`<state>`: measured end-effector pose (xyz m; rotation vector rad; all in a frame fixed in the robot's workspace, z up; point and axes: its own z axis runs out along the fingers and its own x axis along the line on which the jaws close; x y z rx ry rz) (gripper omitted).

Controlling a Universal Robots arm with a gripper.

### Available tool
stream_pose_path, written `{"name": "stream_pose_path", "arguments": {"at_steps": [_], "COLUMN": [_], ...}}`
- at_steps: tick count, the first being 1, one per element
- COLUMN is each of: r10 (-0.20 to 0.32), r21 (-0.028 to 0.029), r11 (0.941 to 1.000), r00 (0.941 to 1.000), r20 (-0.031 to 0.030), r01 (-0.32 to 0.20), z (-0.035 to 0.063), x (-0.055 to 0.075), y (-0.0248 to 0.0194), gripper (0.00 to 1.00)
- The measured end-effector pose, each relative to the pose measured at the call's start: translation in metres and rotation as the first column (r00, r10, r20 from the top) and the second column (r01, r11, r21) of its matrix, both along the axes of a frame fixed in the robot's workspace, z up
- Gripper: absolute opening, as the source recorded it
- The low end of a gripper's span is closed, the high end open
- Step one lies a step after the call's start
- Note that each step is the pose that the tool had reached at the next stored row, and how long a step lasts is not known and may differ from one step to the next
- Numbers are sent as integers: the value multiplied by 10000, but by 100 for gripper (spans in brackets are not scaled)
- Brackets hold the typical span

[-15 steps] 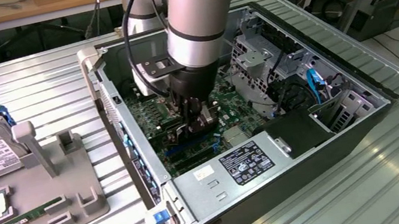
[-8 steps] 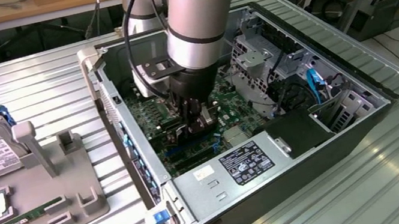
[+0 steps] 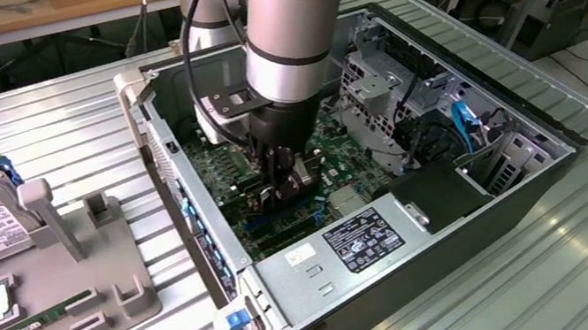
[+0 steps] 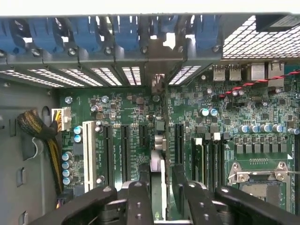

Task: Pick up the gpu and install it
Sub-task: 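Insert the gpu into the slot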

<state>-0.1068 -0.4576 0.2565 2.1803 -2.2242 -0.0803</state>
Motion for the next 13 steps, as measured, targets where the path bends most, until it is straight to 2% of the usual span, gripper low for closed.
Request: {"name": "stream_pose_path", "arguments": {"at_steps": [1,6,11,12,13], "r10": [0,1,1,1,1], "r21": [2,1,2,2,1], "r11": [10000,10000,10000,10000,10000], "r00": [10000,10000,10000,10000,10000], "r20": [1,1,1,1,1], "r01": [0,-1,-1,-1,-1], "z": [17,230,262,264,265], "x": [0,1,0,0,0], "y": [0,3,4,4,5], "gripper": [33,33,32,25,11]}}
